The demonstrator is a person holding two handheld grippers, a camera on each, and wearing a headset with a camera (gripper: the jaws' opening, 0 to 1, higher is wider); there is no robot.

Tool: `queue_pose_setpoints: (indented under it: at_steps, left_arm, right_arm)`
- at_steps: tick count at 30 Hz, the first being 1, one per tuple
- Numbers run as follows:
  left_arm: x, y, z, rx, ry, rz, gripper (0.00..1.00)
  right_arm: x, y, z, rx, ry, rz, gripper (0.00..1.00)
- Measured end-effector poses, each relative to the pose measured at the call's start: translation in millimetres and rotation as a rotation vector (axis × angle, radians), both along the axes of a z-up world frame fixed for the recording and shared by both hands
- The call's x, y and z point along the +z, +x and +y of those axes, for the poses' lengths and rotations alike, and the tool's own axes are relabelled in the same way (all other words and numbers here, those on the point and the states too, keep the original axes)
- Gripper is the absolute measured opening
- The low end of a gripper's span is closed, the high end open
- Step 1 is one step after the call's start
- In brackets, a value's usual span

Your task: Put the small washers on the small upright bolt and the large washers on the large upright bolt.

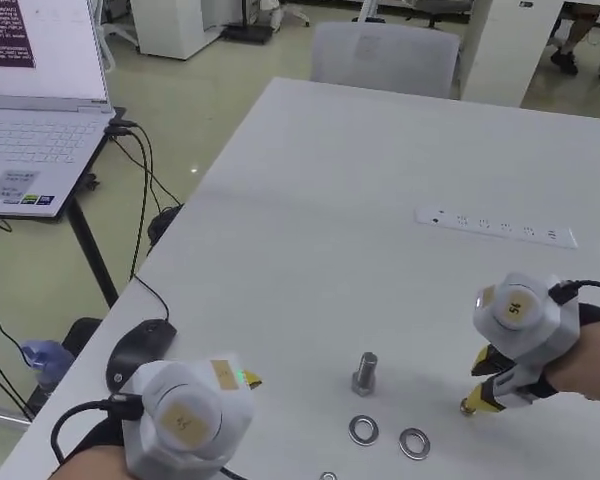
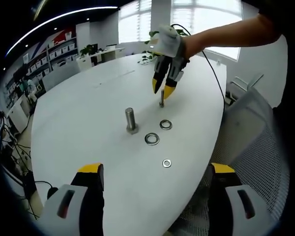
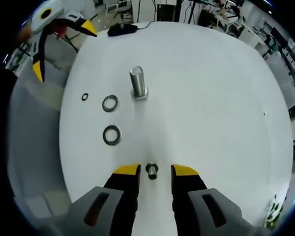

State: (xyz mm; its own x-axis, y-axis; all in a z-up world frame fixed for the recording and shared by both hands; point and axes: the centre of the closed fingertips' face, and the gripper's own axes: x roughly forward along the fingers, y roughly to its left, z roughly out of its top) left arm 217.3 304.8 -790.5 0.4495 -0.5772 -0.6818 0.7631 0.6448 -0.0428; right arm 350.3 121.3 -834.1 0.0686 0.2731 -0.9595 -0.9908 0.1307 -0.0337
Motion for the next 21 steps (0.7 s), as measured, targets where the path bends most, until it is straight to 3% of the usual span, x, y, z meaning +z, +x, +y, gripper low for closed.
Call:
queue_pose_setpoints:
  at_steps: [9, 21]
  left_arm:
    - [5.9, -3.7, -0.9, -0.046, 0.018, 0.005, 0.85]
    - [18.1, -3.8, -4.0, -0.081, 0.008, -0.013, 0.85]
  right_arm:
    - [28.8, -18.6, 24.8, 0.007, 0.071, -0.018, 0.29]
    - [46.3, -45.8, 53.2, 0.029, 0.117, -0.029, 0.30]
